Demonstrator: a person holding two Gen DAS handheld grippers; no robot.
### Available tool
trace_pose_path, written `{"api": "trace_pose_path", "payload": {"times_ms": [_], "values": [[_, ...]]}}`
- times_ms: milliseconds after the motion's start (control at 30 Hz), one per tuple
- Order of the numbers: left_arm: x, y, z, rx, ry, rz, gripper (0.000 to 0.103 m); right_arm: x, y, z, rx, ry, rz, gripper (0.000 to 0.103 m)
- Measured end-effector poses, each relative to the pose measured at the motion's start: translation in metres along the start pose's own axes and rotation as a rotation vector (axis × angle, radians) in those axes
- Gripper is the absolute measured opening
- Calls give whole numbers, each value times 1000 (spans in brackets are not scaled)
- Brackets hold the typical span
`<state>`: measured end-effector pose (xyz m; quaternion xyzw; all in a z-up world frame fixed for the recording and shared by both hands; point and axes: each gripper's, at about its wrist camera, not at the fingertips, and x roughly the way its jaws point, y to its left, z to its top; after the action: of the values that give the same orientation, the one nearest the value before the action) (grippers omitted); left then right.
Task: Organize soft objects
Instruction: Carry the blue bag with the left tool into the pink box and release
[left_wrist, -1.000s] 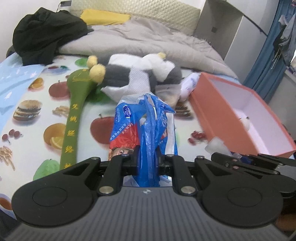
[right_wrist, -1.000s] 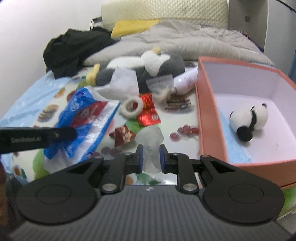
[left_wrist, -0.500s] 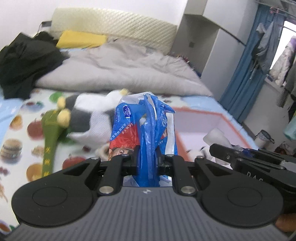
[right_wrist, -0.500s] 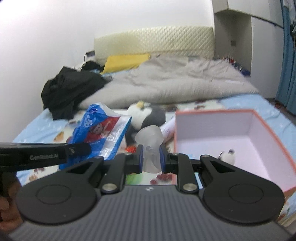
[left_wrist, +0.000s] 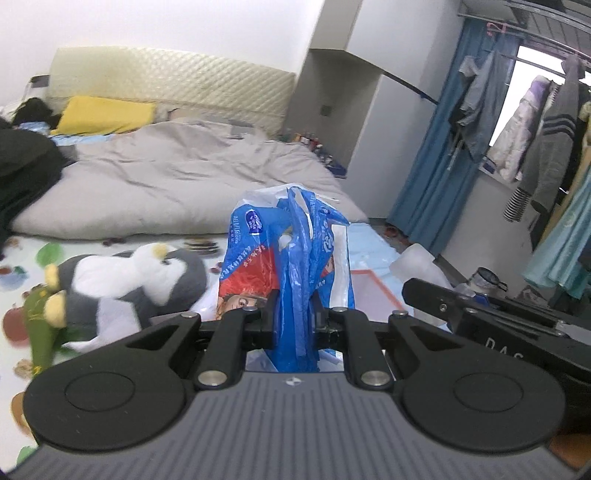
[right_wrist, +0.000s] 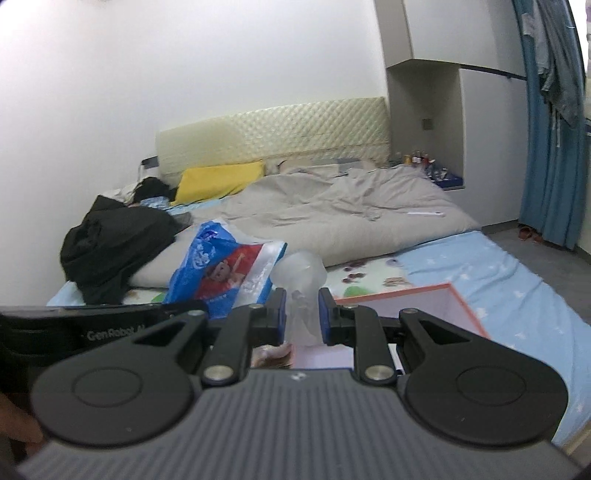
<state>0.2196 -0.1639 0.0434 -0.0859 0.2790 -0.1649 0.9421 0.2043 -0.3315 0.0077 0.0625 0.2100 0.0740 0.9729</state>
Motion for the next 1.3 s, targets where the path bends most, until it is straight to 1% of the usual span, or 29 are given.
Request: {"api": "trace_pose_path", "payload": {"times_ms": [100,200,367,500,667,833,933,1033,1100,1133,1167,1200,1233,1300], "values": [[12,-18,4,21,17,-21,17,4,-16,2,15,14,-33,22],[33,-30,4,35,50,-35,17,12,-37,0,40,53,-65,22],[83,-42,-6,55,135,-42,17,35,-72,-17,88,133,-122,22],[125,-47,-21,63,215,-48,17,56,-97,-37,131,201,-159,22],[170,-48,-45,66,314,-51,17,76,-120,-66,172,284,-191,22],[205,-38,-61,64,384,-37,17,98,-132,-92,193,360,-202,23],[220,-33,-66,64,408,-23,17,106,-137,-102,208,394,-202,24],[225,-30,-70,63,424,-18,17,110,-140,-107,215,411,-207,25],[224,-30,-71,67,427,-15,17,112,-142,-108,225,417,-211,31],[223,-31,-72,75,425,-9,20,113,-144,-107,232,418,-209,32],[224,-31,-72,79,429,-7,27,113,-145,-107,240,416,-207,40],[222,-30,-72,77,428,-13,29,113,-145,-106,249,412,-205,51],[221,-30,-71,73,424,-16,33,110,-146,-105,254,406,-202,55],[216,-31,-69,74,413,-19,34,106,-144,-102,253,390,-201,56]]}}
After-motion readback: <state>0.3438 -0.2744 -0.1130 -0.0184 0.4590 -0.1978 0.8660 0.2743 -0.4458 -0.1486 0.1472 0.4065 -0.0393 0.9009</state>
